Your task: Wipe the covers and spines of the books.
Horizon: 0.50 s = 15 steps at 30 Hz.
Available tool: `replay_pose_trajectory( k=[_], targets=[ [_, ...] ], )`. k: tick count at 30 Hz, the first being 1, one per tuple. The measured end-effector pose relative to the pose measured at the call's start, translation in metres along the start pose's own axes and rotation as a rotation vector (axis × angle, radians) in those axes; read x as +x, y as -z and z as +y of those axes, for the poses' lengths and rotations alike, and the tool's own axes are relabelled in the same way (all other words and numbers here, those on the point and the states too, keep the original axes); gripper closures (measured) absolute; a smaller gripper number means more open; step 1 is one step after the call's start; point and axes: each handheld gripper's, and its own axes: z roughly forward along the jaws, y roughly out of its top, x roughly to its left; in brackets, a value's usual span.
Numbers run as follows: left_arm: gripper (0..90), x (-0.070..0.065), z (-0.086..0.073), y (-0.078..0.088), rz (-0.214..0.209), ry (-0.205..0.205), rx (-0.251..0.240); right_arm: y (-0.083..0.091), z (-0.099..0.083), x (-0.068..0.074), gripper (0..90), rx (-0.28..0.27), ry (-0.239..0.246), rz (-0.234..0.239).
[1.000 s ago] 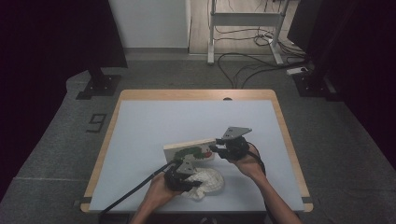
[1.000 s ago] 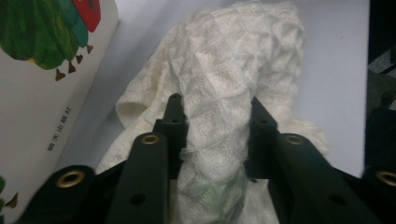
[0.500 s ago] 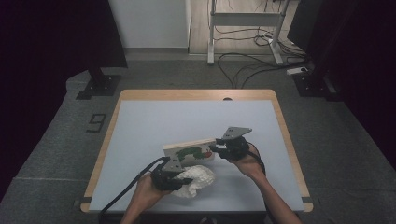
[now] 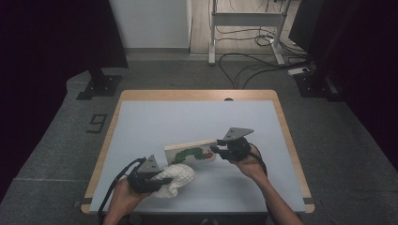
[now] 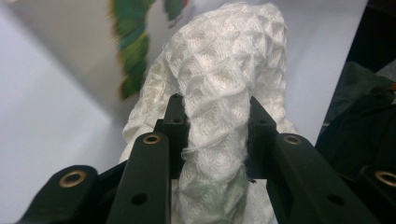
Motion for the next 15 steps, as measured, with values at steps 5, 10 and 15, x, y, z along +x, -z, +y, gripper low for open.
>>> replay_pose_trajectory(
  k=[5,10,15],
  targets=[
    [68.1,0.010,-0.014,0.016,0.038,0.037,0.001,0.000,-0.001,0.000,64.0,-0.003,-0.003,0.002],
    [67.5,0.018,-0.023,0.028,0.087,0.064,0.020,0.000,-0.001,0.000,64.1,-0.004,-0.005,0.003],
    [67.5,0.032,-0.037,0.041,0.148,0.128,0.017,0.000,-0.001,0.000,64.1,-0.001,-0.001,0.002]
  ],
)
